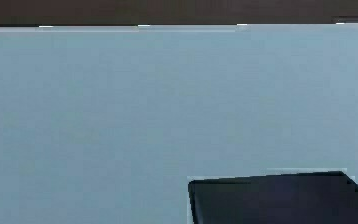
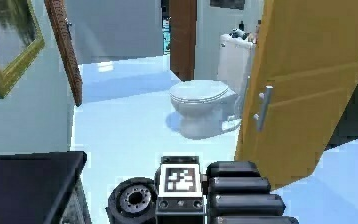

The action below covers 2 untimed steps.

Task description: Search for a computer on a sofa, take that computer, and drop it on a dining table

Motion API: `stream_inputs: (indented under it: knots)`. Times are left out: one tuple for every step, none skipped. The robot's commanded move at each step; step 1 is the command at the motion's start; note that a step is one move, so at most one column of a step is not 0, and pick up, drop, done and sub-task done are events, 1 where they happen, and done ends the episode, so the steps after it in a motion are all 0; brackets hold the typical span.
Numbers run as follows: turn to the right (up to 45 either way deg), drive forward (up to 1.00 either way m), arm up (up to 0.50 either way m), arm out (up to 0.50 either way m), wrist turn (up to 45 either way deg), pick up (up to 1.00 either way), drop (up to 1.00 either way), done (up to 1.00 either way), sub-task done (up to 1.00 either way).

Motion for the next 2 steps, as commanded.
stream_inputs:
  knots:
    - [45.0, 0.0, 0.0, 0.0, 0.0, 0.0, 0.0, 0.0, 0.0]
    - [45.0, 0.0, 0.0, 0.0, 0.0, 0.0, 0.0, 0.0, 0.0]
